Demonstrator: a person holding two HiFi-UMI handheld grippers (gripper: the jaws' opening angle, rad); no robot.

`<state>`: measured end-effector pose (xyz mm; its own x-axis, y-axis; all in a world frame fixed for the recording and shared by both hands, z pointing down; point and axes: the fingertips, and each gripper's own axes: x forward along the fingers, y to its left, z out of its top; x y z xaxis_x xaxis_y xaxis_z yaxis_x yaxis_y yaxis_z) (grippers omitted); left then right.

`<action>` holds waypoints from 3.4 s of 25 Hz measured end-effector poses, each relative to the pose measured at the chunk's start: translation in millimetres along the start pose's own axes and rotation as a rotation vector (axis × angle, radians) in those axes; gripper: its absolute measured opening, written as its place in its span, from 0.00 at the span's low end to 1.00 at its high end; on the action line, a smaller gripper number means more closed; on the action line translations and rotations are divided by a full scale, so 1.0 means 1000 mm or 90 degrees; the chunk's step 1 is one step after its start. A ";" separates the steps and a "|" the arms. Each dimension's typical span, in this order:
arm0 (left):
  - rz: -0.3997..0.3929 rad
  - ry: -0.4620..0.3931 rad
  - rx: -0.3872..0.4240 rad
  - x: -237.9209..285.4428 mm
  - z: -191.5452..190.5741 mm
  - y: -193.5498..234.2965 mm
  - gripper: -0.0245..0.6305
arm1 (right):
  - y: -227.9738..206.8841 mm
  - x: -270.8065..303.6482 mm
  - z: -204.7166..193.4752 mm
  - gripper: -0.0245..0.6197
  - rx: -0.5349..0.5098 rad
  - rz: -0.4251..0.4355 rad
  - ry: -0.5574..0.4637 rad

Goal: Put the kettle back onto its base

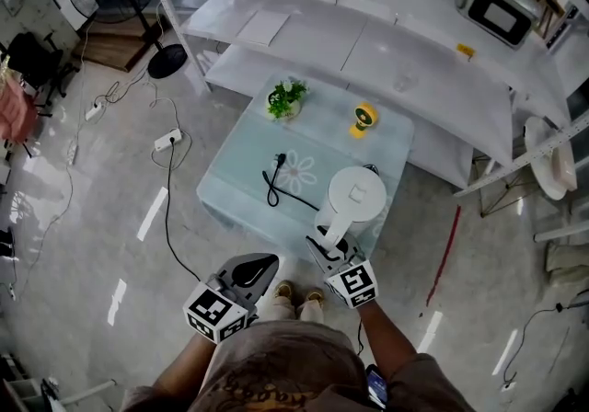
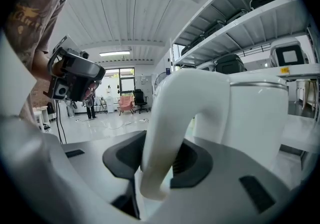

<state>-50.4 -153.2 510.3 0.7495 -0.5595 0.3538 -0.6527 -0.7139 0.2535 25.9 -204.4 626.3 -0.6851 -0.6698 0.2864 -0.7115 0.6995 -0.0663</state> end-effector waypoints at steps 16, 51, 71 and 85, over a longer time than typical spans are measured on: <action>0.014 0.012 -0.011 -0.005 -0.010 0.008 0.07 | 0.013 0.008 -0.013 0.26 -0.018 0.011 0.007; -0.002 0.009 -0.016 -0.019 -0.018 -0.002 0.07 | 0.032 -0.004 -0.041 0.28 -0.069 -0.011 0.037; -0.085 0.004 0.006 -0.003 -0.007 -0.038 0.07 | 0.026 -0.051 -0.060 0.38 -0.079 -0.048 0.129; -0.182 -0.035 0.041 0.035 0.029 -0.070 0.07 | -0.005 -0.162 0.003 0.34 -0.059 -0.212 0.093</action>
<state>24.7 -134.6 478.4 0.9081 -0.3525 0.2260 -0.4069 -0.8702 0.2777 140.1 -100.6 577.3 -0.3844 -0.8260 0.4122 -0.8699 0.4736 0.1376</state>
